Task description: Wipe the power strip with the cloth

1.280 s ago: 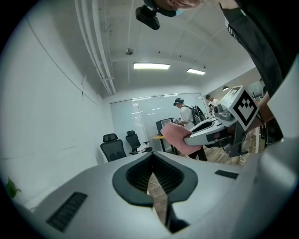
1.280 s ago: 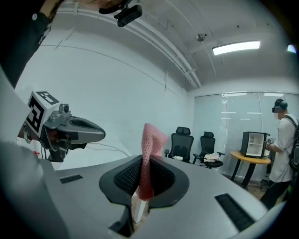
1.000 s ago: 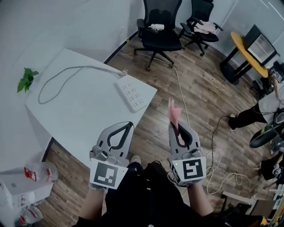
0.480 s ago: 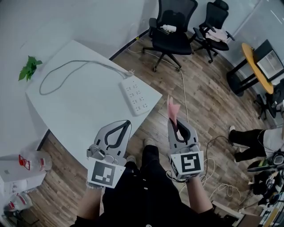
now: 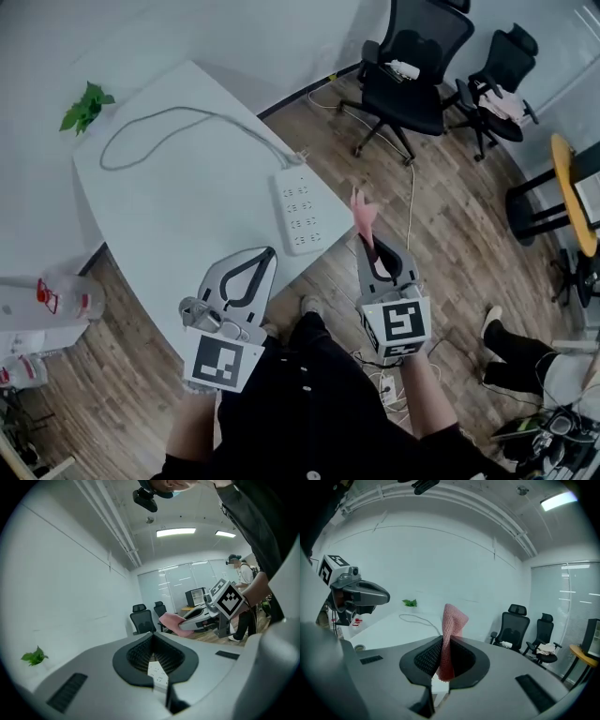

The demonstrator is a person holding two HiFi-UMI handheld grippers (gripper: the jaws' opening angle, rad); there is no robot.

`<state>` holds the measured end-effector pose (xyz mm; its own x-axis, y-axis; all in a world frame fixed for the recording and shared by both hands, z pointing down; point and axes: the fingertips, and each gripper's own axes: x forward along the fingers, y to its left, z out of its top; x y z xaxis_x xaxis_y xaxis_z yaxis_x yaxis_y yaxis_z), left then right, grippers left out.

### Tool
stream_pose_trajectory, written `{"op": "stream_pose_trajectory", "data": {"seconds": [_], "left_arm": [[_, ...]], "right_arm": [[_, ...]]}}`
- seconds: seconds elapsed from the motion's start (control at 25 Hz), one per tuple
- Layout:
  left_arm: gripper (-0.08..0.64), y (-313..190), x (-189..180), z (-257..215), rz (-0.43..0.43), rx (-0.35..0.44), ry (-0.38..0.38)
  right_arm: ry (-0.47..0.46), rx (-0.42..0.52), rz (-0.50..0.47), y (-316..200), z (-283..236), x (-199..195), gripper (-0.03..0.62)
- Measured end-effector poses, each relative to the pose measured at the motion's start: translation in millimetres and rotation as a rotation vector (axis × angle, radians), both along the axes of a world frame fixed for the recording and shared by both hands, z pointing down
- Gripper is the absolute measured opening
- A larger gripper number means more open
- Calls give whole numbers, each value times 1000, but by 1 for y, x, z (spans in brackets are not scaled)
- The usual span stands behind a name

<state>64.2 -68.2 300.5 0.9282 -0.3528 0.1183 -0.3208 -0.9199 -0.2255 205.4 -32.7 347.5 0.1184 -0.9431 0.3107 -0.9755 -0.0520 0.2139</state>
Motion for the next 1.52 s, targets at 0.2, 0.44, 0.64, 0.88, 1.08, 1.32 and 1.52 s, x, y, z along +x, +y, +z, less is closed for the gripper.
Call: {"op": "stream_pose_trajectory", "data": {"seconds": [0.2, 0.44, 0.64, 0.88, 1.08, 1.32, 1.52], "left_arm": [[14, -11, 10, 2, -88, -23, -13], [14, -23, 15, 10, -157, -34, -41], [14, -28, 23, 14, -207, -38, -59], [14, -37, 21, 14, -285, -30, -62], [14, -42, 15, 17, -363, -39, -71], [14, -48, 2, 11, -444, -14, -59], [14, -50, -12, 12, -503, -15, -67]], "right_arm": [[8, -25, -107, -34, 9, 17, 54], [35, -76, -217, -71, 32, 27, 54], [57, -112, -281, -103, 50, 39, 54], [79, -157, -356, -142, 76, 43, 54], [83, -201, -426, -169, 98, 41, 54], [118, -264, -493, -196, 128, 34, 54], [149, -316, -542, -214, 151, 25, 54]]}}
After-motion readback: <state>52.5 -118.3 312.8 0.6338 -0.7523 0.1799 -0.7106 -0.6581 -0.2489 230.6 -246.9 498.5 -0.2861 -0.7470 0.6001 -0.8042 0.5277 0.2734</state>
